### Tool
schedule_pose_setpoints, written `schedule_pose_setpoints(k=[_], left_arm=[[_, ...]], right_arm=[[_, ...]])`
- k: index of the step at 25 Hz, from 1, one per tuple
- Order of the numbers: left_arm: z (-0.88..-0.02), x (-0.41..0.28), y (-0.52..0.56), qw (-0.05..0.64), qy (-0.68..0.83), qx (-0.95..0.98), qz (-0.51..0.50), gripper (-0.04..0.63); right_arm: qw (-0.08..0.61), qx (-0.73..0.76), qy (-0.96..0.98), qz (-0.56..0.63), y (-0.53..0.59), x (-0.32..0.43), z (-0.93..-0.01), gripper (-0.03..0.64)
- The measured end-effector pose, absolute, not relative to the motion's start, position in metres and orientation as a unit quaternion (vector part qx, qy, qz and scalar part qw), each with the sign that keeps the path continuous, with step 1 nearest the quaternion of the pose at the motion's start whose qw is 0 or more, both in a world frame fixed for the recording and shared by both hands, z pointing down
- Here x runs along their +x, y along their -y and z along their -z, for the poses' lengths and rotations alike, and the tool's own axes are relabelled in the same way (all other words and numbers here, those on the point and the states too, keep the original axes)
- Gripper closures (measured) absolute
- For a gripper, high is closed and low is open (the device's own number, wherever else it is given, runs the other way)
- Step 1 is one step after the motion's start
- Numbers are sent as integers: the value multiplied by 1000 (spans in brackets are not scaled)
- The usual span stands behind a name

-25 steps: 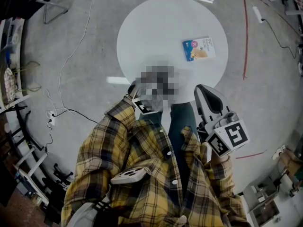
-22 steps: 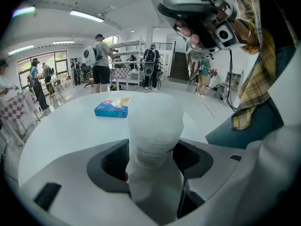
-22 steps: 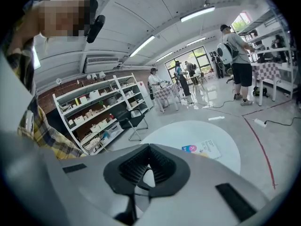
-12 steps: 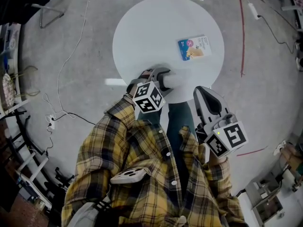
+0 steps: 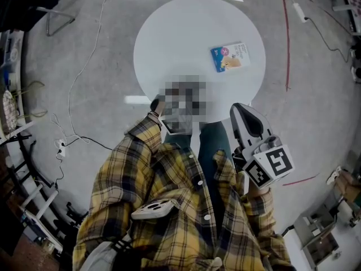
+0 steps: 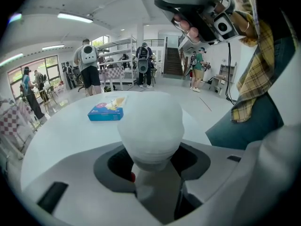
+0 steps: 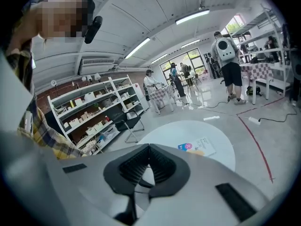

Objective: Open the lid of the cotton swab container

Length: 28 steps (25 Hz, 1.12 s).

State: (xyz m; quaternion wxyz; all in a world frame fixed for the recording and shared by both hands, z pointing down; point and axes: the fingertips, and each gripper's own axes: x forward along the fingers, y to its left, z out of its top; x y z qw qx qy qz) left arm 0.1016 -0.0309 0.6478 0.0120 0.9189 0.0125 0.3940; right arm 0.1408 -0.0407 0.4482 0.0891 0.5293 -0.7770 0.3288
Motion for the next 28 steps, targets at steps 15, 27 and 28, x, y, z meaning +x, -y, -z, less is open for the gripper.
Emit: schedule_pose_setpoints(k=[15, 27, 28], left_arm=[[-632, 89, 21, 10, -30, 917, -397, 360], [-564, 87, 25, 9, -18, 925, -380, 360], [-556, 87, 27, 6, -15, 926, -377, 360]], right_arm=[[84, 528, 785, -312, 48, 138, -435, 601], [63, 517, 812, -264, 54, 125, -393, 601], [61, 514, 815, -259, 54, 124, -388, 601]])
